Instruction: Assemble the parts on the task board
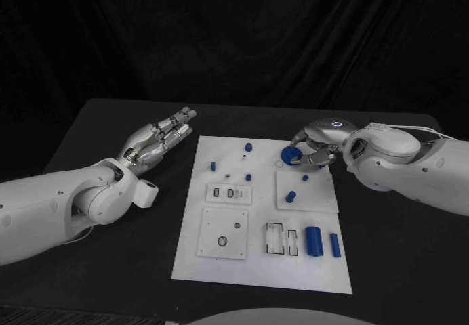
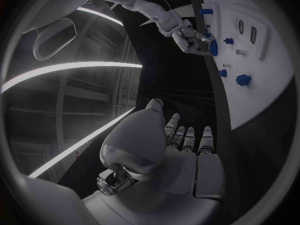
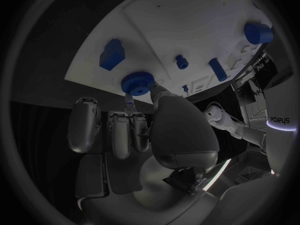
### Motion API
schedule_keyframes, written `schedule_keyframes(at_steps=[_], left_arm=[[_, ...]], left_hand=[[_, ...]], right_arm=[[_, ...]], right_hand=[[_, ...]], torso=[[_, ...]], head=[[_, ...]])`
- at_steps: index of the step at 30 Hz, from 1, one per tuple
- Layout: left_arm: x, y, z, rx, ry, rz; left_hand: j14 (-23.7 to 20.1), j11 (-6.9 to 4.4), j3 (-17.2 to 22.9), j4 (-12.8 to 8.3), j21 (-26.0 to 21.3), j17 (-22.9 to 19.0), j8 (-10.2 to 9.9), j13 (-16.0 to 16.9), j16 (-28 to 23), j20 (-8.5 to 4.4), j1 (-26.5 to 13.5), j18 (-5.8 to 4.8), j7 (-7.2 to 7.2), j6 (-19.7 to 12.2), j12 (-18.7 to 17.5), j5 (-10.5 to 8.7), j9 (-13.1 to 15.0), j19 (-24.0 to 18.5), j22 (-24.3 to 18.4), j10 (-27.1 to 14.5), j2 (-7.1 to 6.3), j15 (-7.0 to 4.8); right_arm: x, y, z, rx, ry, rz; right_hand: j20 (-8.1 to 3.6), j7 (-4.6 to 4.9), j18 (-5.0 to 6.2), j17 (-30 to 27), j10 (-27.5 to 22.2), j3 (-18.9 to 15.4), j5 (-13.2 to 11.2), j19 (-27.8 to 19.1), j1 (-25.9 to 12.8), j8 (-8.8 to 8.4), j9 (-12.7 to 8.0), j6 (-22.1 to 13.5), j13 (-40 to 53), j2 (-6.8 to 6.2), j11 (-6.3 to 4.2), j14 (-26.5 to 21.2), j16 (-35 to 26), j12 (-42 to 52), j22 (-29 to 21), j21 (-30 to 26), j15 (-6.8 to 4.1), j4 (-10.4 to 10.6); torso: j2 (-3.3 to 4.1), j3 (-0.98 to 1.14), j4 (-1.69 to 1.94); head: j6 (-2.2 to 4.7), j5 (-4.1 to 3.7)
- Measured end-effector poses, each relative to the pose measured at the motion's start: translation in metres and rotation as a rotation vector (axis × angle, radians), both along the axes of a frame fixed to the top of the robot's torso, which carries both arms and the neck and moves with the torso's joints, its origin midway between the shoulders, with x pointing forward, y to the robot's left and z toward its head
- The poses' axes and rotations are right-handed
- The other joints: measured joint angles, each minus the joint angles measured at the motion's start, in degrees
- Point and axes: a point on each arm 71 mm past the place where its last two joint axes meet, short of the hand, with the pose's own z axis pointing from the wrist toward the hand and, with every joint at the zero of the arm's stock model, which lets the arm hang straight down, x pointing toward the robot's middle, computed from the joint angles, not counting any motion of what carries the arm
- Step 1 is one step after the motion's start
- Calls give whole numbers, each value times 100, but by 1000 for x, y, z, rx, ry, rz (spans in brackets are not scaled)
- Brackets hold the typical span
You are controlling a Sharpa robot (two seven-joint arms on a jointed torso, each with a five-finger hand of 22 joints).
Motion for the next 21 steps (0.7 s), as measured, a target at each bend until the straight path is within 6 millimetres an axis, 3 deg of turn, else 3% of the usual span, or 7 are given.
schedule_keyframes(at_steps=[3,8,17,21], left_arm=[[0,0,0,0,1,-1],[0,0,0,0,2,-2],[0,0,-1,0,5,-6],[0,0,-1,0,6,-6]], left_hand=[[0,0,0,0,0,0,0,0,0,0,0,0,0,0,0,0,0,0,0,0,0,0],[0,0,0,0,0,1,0,0,0,14,0,0,0,0,0,0,0,-15,0,0,0,0],[0,19,1,1,0,0,0,0,0,41,1,1,31,31,0,22,0,1,-3,19,1,0],[0,19,16,16,0,-2,0,0,0,41,23,1,31,31,0,22,0,1,-4,19,23,0]], right_arm=[[1,0,0,-2,2,0],[1,1,0,-3,3,-1],[3,2,2,-2,-2,0],[3,2,2,2,-5,3]], right_hand=[[0,-12,0,0,0,0,0,0,0,18,5,55,0,0,0,0,0,0,0,-23,0,0],[22,-17,1,0,0,133,406,-22,327,49,59,134,0,43,0,0,0,0,0,-83,0,-204],[22,-29,2,0,0,204,747,-22,551,215,150,514,0,93,0,0,0,0,-1,-83,0,-426],[-1,91,2,0,9,228,938,-41,590,308,150,676,0,131,-37,21,0,0,-1,-62,-21,-549]], torso=[[0,1,1],[1,2,0],[3,2,-1],[4,3,-2]], head=[[-5,5],[-20,5],[-26,-11],[-18,-12]])
